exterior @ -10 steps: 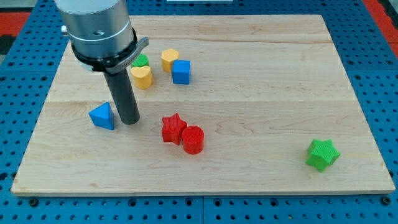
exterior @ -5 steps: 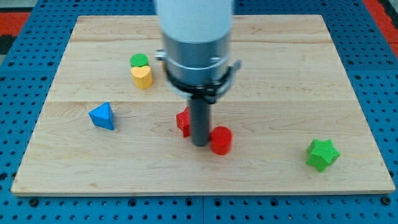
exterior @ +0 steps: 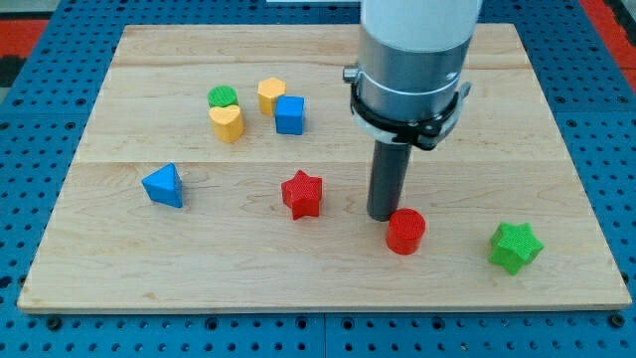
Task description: Keep red blocks horizontal left to green star
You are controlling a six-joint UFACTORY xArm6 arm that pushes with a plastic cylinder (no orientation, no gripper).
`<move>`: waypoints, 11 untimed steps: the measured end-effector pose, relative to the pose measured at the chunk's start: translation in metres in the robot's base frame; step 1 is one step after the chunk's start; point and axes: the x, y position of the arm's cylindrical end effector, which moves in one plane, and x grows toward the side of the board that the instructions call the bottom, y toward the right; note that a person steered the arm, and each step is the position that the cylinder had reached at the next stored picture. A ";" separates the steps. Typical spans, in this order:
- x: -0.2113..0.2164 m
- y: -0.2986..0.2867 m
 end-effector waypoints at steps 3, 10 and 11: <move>0.010 0.035; -0.015 -0.054; -0.053 -0.092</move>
